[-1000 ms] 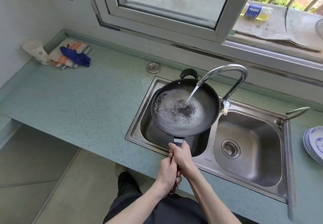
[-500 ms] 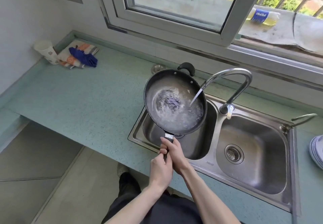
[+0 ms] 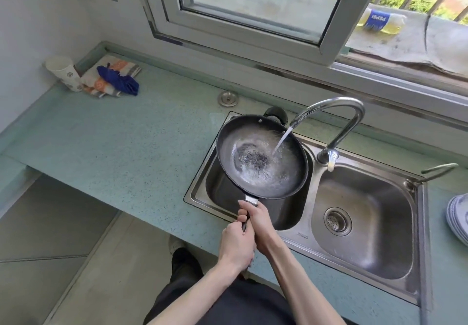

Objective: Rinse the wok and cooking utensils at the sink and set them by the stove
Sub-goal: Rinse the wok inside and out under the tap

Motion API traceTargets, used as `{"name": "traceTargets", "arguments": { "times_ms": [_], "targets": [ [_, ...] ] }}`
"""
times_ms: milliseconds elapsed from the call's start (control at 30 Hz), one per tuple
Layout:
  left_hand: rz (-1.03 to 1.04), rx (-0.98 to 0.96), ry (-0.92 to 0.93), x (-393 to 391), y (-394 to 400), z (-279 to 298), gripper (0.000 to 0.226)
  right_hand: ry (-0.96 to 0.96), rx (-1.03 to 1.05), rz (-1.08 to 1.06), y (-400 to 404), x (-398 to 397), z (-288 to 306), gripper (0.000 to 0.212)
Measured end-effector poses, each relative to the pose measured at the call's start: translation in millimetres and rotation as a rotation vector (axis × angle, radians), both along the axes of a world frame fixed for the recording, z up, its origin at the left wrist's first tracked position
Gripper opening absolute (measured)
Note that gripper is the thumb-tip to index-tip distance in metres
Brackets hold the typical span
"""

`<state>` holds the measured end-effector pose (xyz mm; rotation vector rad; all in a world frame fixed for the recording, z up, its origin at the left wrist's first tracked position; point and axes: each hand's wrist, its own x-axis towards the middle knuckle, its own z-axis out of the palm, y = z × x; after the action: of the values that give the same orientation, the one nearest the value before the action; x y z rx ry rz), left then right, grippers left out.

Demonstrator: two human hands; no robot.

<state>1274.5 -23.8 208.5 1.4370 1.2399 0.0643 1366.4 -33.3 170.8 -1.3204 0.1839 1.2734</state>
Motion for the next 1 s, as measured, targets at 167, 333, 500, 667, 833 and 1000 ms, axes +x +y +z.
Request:
{"name": "traceTargets", "arguments": {
  "times_ms": [167, 333, 500, 667, 833, 1000],
  "targets": [
    [0.052, -0.214, -0.086, 1, -5, 1, 0.046, -0.179, -0.148, 0.065, -6, 3, 3, 0.027],
    [0.088, -0.382, -0.158, -1, -10, -2, 0.048, -0.384, -0.29, 0.191, -13, 5, 3, 0.036],
    [0.098, -0.417, -0.216, -2, -15, -1, 0.045, -0.464, -0.343, 0.254, -17, 6, -9, 0.014],
    [0.093, -0.361, -0.222, -5, -18, -11, 0.047, -0.479, -0.32, 0.237, -19, 3, -15, 0.022],
    [0.091, -0.272, -0.2, -13, -12, -29, 0.049, -0.484, -0.229, 0.267, -13, -4, -23, 0.034],
    [0.09, -0.19, -0.182, -18, -9, -36, 0.048, -0.458, -0.134, 0.244, -8, -11, -18, 0.033]
  ]
}}
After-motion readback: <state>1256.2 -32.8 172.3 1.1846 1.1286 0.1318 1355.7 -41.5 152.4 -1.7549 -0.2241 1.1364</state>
